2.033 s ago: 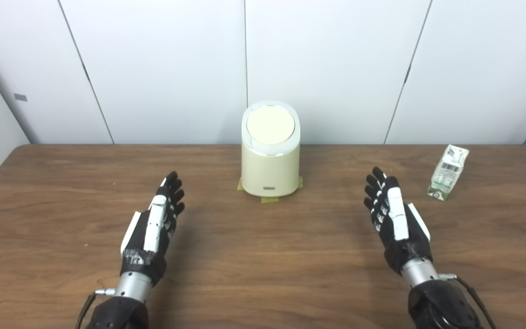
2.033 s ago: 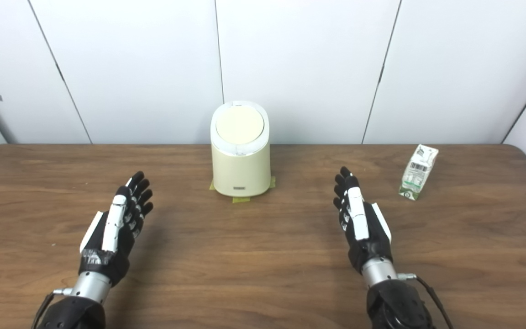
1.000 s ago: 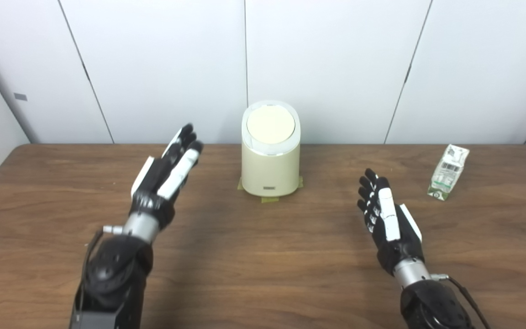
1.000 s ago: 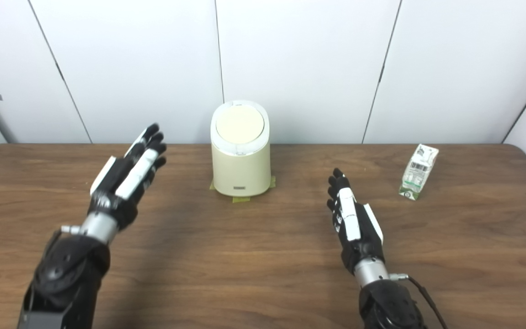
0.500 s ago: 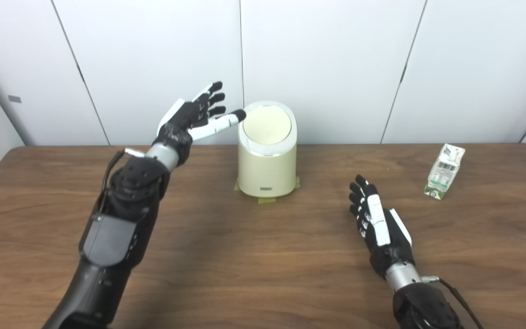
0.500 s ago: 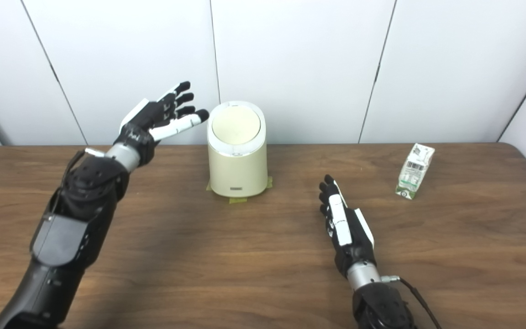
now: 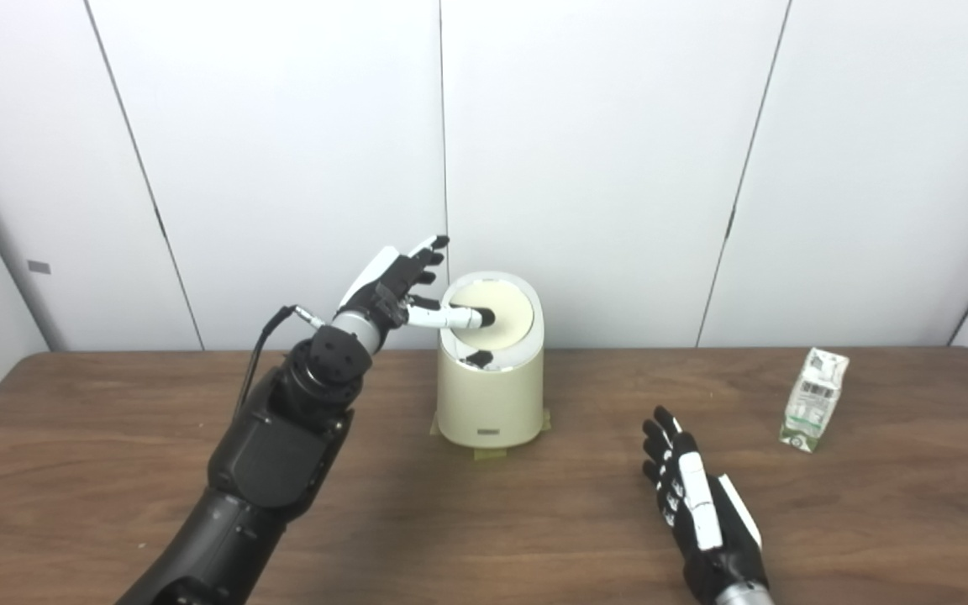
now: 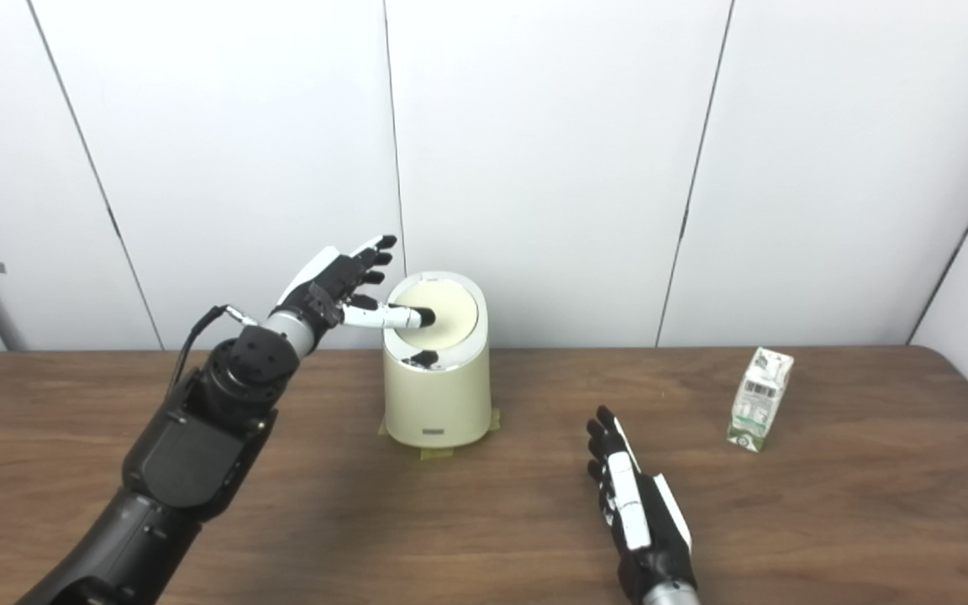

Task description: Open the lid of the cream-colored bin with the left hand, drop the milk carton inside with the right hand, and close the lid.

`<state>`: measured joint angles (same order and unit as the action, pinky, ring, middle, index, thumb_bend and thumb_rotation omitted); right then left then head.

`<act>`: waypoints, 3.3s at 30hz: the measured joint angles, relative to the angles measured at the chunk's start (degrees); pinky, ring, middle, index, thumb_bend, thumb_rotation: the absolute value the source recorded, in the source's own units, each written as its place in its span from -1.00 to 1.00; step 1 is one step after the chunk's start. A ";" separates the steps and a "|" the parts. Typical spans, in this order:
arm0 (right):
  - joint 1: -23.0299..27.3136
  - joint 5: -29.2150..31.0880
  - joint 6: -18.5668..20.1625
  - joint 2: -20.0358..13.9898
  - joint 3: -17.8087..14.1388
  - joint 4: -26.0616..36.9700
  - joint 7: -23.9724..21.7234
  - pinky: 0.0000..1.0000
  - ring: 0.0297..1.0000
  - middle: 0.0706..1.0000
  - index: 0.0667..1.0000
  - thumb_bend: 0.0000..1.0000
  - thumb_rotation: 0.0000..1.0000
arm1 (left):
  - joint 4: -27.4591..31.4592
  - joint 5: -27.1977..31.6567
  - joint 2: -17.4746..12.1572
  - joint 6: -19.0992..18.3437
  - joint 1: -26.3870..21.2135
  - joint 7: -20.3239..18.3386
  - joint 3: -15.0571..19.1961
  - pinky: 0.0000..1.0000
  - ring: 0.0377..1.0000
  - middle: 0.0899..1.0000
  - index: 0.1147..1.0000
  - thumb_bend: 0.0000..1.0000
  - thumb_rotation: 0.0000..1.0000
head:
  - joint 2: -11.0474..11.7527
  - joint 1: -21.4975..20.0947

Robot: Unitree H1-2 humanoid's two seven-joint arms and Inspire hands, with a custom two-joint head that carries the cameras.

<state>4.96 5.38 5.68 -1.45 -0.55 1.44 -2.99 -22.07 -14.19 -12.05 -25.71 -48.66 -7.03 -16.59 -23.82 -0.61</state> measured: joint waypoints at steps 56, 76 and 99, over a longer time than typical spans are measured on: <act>-0.44 -1.41 0.20 0.53 0.49 0.76 0.81 1.00 0.92 0.93 1.00 0.33 1.00 | -6.29 -23.60 -1.99 14.84 -4.79 0.50 -7.35 0.62 0.77 0.80 0.81 0.74 -0.88 | -1.22 -0.53; -0.83 -1.53 1.06 0.07 0.24 1.76 0.87 0.91 0.88 0.90 0.98 0.26 1.00 | 18.60 0.97 4.47 12.03 12.19 4.00 14.73 0.58 0.66 0.67 0.68 -0.17 -0.08 | -2.02 -0.44; -2.25 -7.57 2.59 -1.44 -1.91 8.26 5.43 0.38 0.61 0.69 0.71 0.42 -0.47 | 36.49 2.92 8.00 8.56 40.69 4.75 15.31 0.76 0.80 0.79 0.83 -0.32 0.60 | -4.39 -5.71</act>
<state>2.71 -2.19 8.27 -2.89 -2.46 9.70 2.44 14.42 -11.27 -4.06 -17.15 -7.97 -2.28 -1.28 -28.21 -6.32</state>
